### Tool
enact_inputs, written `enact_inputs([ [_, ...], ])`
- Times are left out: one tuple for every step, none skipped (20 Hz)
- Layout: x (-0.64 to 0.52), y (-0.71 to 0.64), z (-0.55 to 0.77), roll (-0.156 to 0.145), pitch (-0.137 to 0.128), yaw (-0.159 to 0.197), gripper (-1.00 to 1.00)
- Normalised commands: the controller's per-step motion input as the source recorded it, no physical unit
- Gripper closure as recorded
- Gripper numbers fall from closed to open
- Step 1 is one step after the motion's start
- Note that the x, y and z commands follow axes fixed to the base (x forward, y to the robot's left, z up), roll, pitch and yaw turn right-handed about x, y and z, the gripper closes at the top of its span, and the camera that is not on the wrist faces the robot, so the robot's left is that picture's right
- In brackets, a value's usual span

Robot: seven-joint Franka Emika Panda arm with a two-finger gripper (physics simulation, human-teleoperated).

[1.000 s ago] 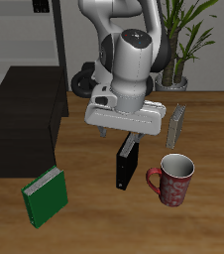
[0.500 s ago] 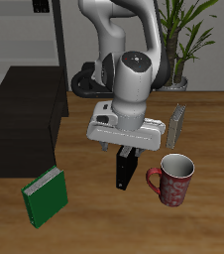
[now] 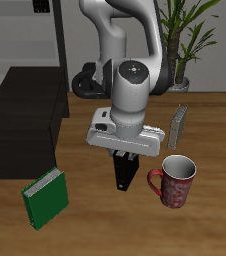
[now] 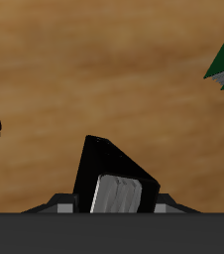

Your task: Place the black book upright on top of the shelf and place the yellow book flat on top of the shelf

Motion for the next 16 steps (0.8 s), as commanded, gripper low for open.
enact_inputs([
  [-0.08,-0.14,0.32,-0.013,-0.016,-0.030,1.00],
  [-0.10,-0.05,0.27,0.015,-0.029,0.017,1.00],
  [-0.01,-0.11,0.33,0.015,-0.019,-0.039,1.00],
  [0.00,0.00,0.00,0.000,0.000,0.000,1.00],
  [-0.15,-0.21,0.53,-0.007,-0.029,-0.032,1.00],
  [-0.24,-0.22,0.64,0.049,-0.022,-0.058,1.00],
  [-0.19,-0.29,0.64,-0.025,-0.062,-0.032,1.00],
  [-0.16,-0.24,0.47,0.011,0.013,-0.093,1.00],
  [-0.23,-0.24,0.70,0.027,-0.045,-0.036,1.00],
  [-0.29,-0.35,0.78,-0.039,-0.074,0.020,1.00],
  [0.00,0.00,0.00,0.000,0.000,0.000,1.00],
  [-0.61,-0.81,1.94,0.071,-0.039,-0.176,1.00],
  [-0.40,-0.41,0.95,-0.078,-0.097,0.103,1.00],
  [-0.31,-0.47,0.87,-0.015,-0.013,-0.045,1.00],
  [0.07,-0.01,-0.01,0.000,0.000,0.000,1.00],
  [-0.29,-0.32,0.72,-0.003,-0.035,-0.062,1.00],
])
